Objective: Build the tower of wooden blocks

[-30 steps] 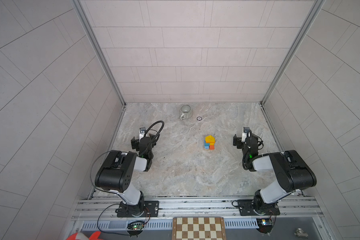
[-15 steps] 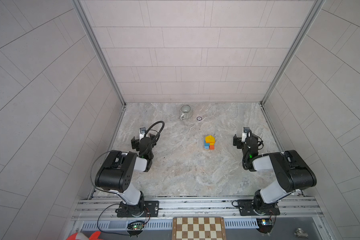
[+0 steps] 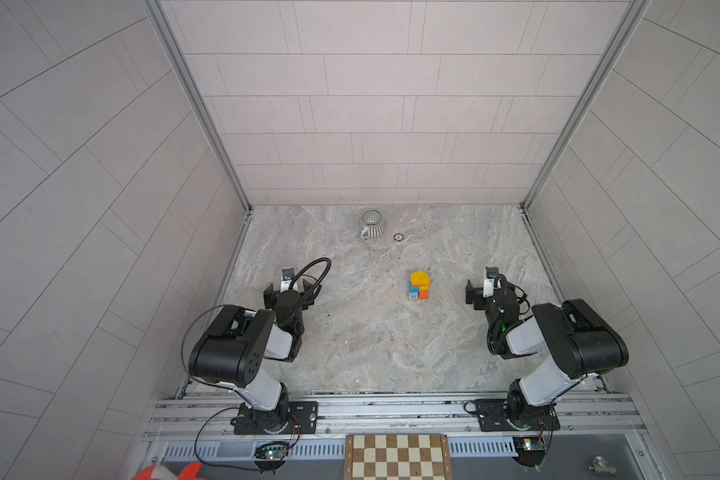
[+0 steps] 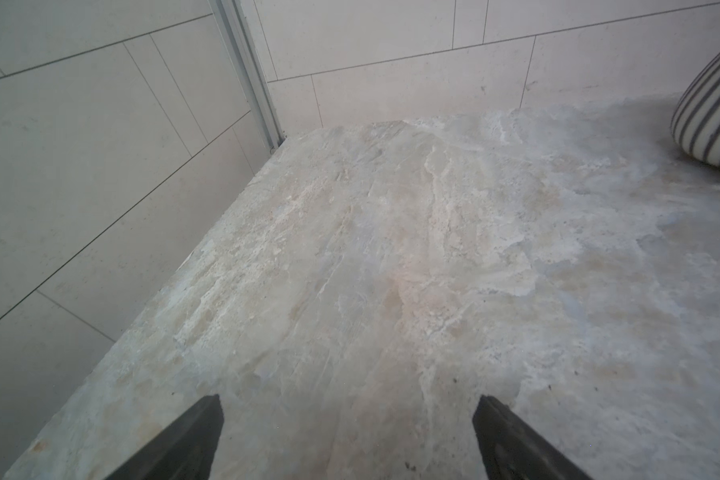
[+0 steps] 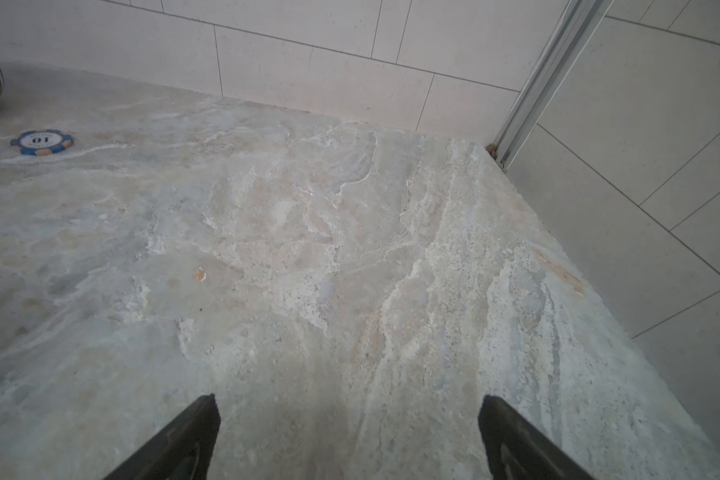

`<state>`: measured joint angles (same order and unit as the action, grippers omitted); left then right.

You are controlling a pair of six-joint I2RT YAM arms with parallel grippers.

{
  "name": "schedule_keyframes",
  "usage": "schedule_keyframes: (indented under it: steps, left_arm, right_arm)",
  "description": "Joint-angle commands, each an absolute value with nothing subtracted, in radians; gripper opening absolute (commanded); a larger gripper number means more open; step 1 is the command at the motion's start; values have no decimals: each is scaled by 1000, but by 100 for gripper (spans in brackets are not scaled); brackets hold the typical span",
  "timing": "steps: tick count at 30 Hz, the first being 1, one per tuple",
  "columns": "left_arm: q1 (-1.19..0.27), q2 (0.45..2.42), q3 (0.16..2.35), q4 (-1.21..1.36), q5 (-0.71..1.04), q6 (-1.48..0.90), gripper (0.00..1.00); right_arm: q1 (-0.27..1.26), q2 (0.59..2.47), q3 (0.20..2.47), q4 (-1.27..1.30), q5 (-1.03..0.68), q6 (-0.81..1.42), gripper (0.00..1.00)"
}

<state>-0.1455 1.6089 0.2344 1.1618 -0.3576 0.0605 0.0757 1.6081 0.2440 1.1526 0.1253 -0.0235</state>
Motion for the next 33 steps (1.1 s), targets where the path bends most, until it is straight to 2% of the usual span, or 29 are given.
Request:
schedule_keyframes:
  steps: [1, 3, 6, 9, 10, 11, 15, 17, 19, 22, 25, 27, 28, 29, 33]
  left_arm:
    - [-144, 1567, 348, 998, -376, 38, 100]
    - [-113, 1555, 388, 890, -313, 15, 100]
    - [-116, 1599, 337, 1061, -315, 40, 100]
    - [-127, 1592, 172, 1322, -312, 28, 100]
    - [-126, 1580, 160, 1334, -334, 17, 100]
    - [-126, 1556, 173, 1278, -360, 10, 100]
    - [-127, 1615, 285, 1163, -380, 32, 100]
    - [-122, 1575, 380, 934, -379, 3, 100]
    - [-110, 1553, 412, 837, -347, -6, 100]
    - [-80, 1598, 385, 970, -292, 2, 100]
    - [-84, 1555, 331, 1006, -291, 0, 100]
    - [-84, 1561, 216, 1204, -317, -15, 100]
    - [-84, 1583, 161, 1332, -345, -37, 100]
    - [-83, 1578, 159, 1326, -403, -69, 100]
    - [-80, 1599, 281, 1153, -447, -60, 100]
  right_arm:
    - [78, 1580, 336, 1023, 150, -34, 99]
    - [55, 1580, 365, 968, 112, -13, 99]
    - [42, 1575, 351, 990, 97, -4, 99]
    - [50, 1582, 211, 1258, 46, -22, 99]
    - [50, 1615, 156, 1392, 30, -36, 99]
    - [52, 1626, 164, 1398, 31, -38, 99]
    - [60, 1584, 258, 1178, 45, -41, 99]
    - [60, 1582, 282, 1128, 57, -37, 99]
    - [58, 1581, 350, 1004, 69, -34, 99]
    - [33, 1573, 359, 977, 56, 0, 99]
    - [35, 1578, 252, 1182, 70, 1, 99]
    - [34, 1623, 157, 1414, 68, 1, 99]
    - [38, 1613, 160, 1388, 69, -5, 99]
    - [38, 1598, 186, 1319, 56, -10, 99]
    - [43, 1585, 243, 1205, 50, -21, 99]
